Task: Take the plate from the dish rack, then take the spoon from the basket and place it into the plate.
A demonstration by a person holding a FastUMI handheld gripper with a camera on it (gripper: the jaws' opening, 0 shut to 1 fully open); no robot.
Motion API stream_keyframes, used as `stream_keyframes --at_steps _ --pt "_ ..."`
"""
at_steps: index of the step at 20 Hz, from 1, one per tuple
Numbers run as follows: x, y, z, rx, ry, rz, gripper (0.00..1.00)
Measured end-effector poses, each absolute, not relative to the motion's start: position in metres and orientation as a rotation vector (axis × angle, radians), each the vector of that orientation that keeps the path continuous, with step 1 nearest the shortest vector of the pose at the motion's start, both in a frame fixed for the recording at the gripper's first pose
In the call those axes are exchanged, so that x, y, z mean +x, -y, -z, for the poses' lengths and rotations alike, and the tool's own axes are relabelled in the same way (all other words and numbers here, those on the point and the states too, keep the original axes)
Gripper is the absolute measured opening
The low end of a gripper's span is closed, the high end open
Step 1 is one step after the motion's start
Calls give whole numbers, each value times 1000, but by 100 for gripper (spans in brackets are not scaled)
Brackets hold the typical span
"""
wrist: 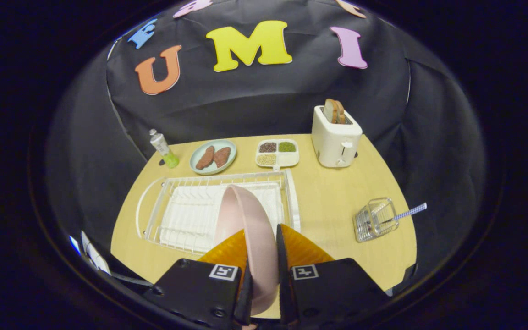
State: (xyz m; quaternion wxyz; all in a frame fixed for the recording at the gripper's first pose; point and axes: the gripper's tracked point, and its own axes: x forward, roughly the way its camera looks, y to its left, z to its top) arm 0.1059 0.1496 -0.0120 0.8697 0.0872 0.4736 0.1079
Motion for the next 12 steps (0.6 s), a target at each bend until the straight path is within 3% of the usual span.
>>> stream_keyframes --at_steps 8,12 --pt "17 -162 88 500 -1077 -403 28" --pt "0 -147 130 626 -1112 -374 28"
